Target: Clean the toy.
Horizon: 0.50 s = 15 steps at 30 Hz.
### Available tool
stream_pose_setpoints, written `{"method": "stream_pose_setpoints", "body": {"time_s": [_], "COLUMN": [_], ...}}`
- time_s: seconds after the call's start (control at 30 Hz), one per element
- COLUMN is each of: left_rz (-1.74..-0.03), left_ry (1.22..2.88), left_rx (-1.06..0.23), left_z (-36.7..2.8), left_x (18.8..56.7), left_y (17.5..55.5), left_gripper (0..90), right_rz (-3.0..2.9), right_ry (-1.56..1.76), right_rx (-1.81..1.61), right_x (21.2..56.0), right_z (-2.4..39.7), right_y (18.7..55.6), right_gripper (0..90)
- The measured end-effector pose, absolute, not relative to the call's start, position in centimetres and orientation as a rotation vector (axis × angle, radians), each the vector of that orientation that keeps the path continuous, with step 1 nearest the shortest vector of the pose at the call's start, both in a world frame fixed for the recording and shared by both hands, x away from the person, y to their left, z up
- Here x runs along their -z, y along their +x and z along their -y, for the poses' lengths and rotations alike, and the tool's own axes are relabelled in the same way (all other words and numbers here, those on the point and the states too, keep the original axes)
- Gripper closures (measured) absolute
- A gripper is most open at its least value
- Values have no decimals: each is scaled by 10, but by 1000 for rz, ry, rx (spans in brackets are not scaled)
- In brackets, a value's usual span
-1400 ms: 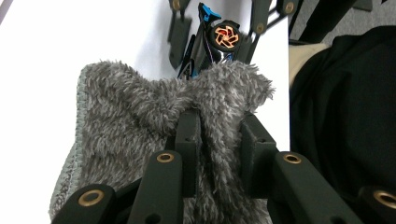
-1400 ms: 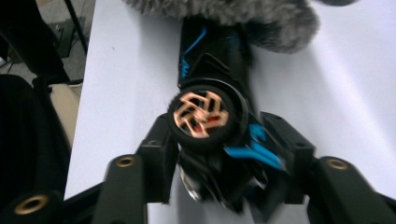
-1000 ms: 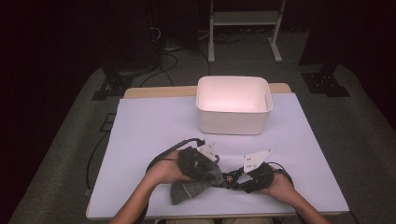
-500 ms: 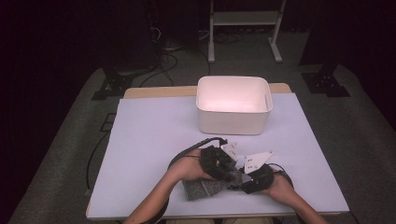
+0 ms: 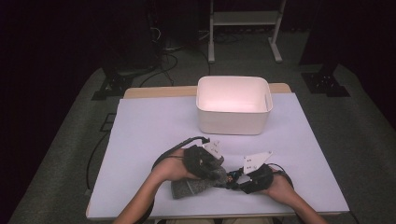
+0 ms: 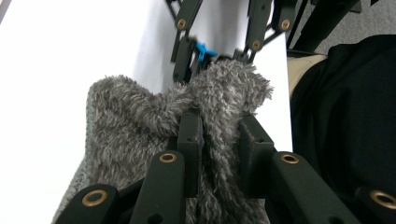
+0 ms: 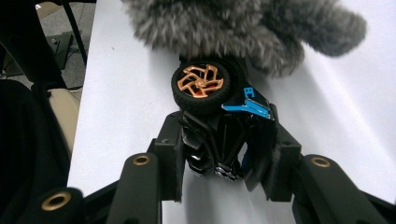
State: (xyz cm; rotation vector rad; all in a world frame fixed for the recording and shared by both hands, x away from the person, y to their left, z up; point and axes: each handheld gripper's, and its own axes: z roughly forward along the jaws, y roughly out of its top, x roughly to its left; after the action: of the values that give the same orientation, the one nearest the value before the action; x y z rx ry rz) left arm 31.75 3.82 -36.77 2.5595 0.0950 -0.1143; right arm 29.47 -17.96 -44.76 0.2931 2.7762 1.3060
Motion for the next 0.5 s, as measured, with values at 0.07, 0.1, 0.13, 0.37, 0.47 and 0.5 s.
{"method": "stream_pose_setpoints", "body": {"time_s": [0.07, 0.1, 0.13, 0.37, 0.47, 0.5], "left_rz": [-74, -59, -45, -4, -12, -14], "left_ry": [2561, 2556, 2556, 2550, 2555, 2559], "left_rx": [119, 124, 129, 170, 153, 148], "left_z": [-30, -24, -19, 0, -7, -10], "left_x": [367, 367, 367, 369, 368, 368], "left_y": [317, 316, 316, 320, 318, 318], "left_gripper": [741, 740, 740, 741, 742, 742], "right_rz": [-2777, -2776, -2775, -2779, -2781, -2780], "right_ry": [294, 295, 294, 300, 297, 296], "right_rx": [-1303, -1303, -1305, -1312, -1312, -1311], "right_x": [448, 448, 448, 448, 448, 448], "right_z": [179, 179, 179, 180, 180, 180], "right_y": [294, 294, 294, 294, 295, 295], "right_gripper": [568, 568, 568, 568, 568, 568]}}
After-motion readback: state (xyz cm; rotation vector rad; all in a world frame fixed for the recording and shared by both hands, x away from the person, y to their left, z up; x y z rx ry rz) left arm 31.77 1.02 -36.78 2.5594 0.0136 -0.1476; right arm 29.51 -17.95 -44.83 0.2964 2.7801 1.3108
